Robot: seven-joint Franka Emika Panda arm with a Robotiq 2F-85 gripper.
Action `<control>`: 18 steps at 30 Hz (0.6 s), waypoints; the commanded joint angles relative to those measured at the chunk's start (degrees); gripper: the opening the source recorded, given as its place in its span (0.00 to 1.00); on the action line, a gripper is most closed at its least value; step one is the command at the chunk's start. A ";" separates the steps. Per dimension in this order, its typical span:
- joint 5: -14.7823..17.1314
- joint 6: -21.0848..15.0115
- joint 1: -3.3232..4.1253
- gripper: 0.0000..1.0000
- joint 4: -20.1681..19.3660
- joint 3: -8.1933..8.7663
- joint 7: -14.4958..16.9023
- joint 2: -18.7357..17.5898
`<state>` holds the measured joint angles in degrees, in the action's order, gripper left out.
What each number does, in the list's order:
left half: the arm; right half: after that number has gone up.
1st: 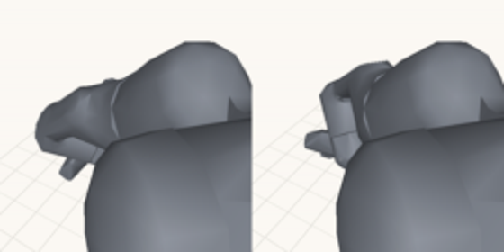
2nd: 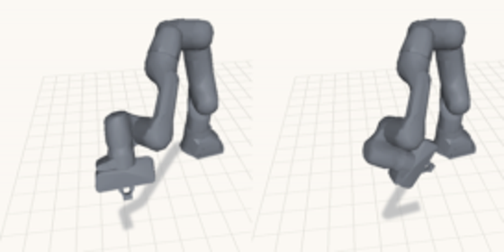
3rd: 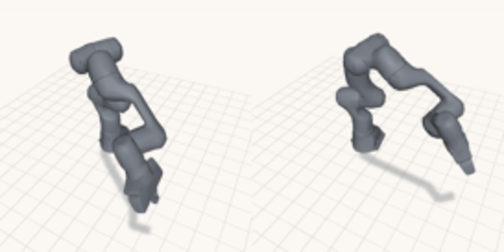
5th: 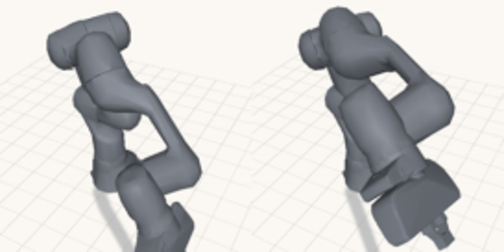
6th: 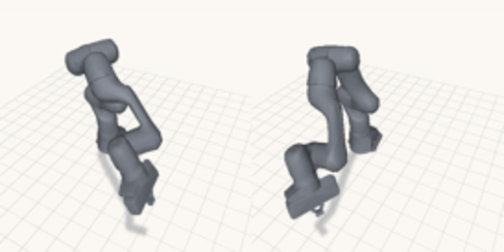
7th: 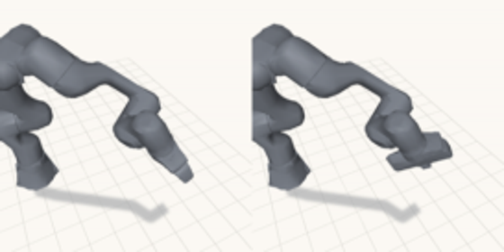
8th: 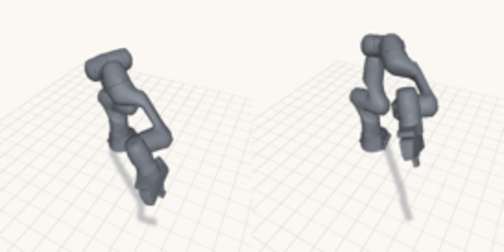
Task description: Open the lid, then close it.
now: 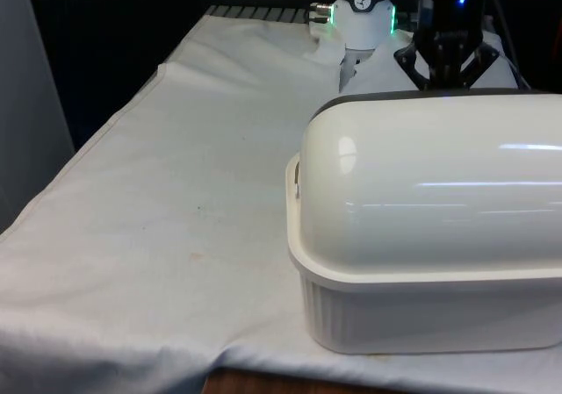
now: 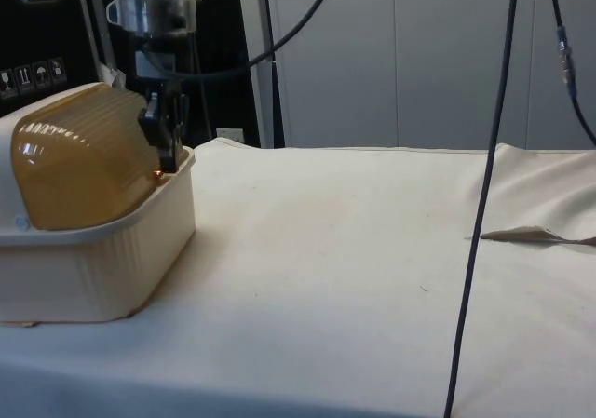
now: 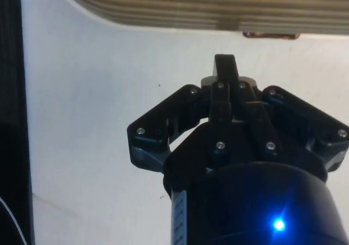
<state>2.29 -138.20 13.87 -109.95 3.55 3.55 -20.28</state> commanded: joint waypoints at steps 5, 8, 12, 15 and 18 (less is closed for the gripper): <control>0.11 -0.06 0.00 0.00 -2.35 -0.17 0.17 1.09; 0.06 -0.29 0.00 0.00 -3.55 -0.17 0.23 1.89; 0.00 -0.69 0.00 0.00 -5.50 -0.11 0.52 3.21; 0.00 -0.92 -0.11 0.00 -6.93 -0.06 0.80 4.18; 0.00 -1.15 -0.17 0.00 -8.31 0.06 1.20 5.16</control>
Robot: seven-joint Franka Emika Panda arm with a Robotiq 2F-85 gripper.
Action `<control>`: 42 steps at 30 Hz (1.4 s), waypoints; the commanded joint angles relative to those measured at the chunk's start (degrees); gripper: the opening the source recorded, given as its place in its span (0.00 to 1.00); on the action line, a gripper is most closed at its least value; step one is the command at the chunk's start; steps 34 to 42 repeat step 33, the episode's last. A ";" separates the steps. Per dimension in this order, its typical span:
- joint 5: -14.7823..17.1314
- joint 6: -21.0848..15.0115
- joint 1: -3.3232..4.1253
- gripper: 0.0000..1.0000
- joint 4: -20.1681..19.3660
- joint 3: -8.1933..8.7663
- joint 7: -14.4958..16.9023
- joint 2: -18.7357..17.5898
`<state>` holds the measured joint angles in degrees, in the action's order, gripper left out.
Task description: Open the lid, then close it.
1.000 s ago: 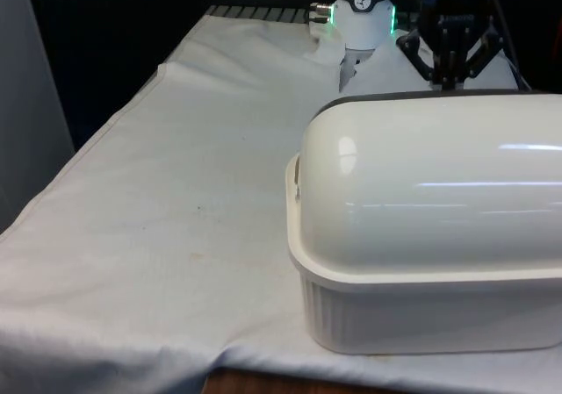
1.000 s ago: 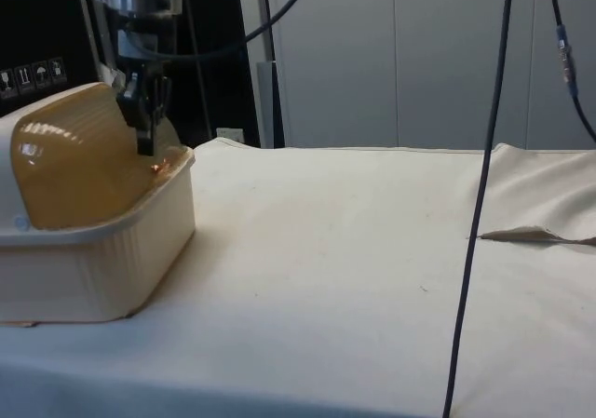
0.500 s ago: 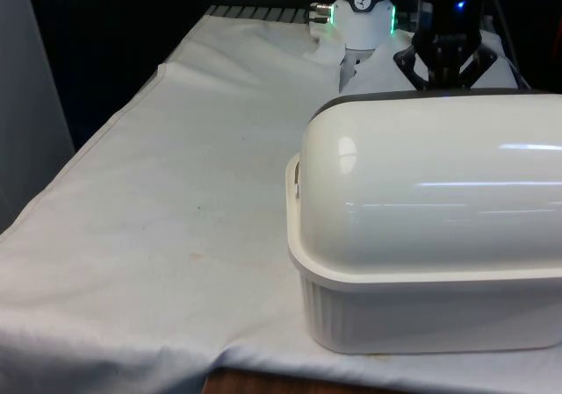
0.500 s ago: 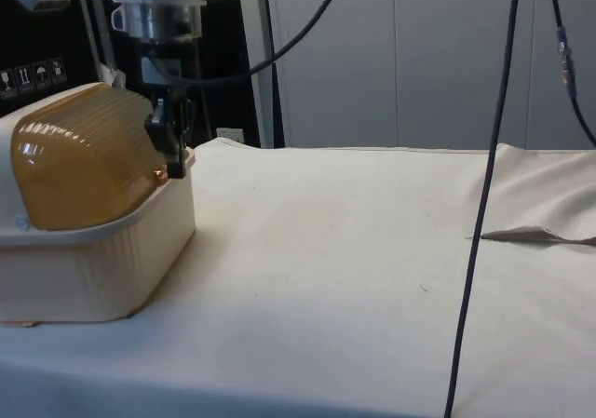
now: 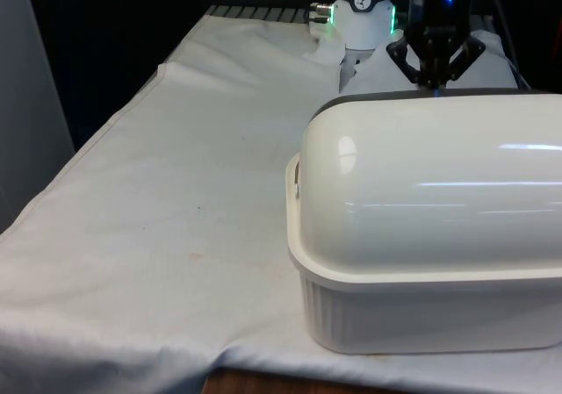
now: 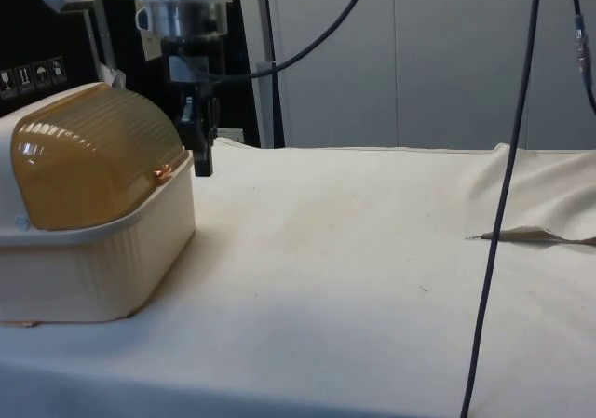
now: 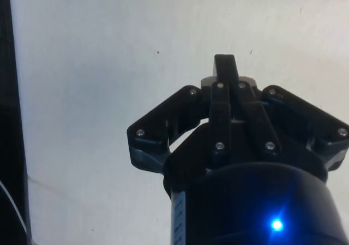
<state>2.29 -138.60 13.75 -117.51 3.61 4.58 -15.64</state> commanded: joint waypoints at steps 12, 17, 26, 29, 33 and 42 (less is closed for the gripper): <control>0.00 -1.72 -0.23 0.01 -5.39 0.52 1.66 3.72; 0.11 -2.52 -0.17 0.20 -6.07 0.40 1.55 4.13; 0.11 -2.52 -0.17 0.65 -6.19 0.40 1.43 4.18; 0.11 -2.52 -0.17 0.79 -6.19 0.40 1.43 4.18; 0.06 -2.29 -0.17 0.93 -6.02 0.40 1.43 4.07; 0.06 -2.29 -0.17 0.93 -6.02 0.40 1.43 4.07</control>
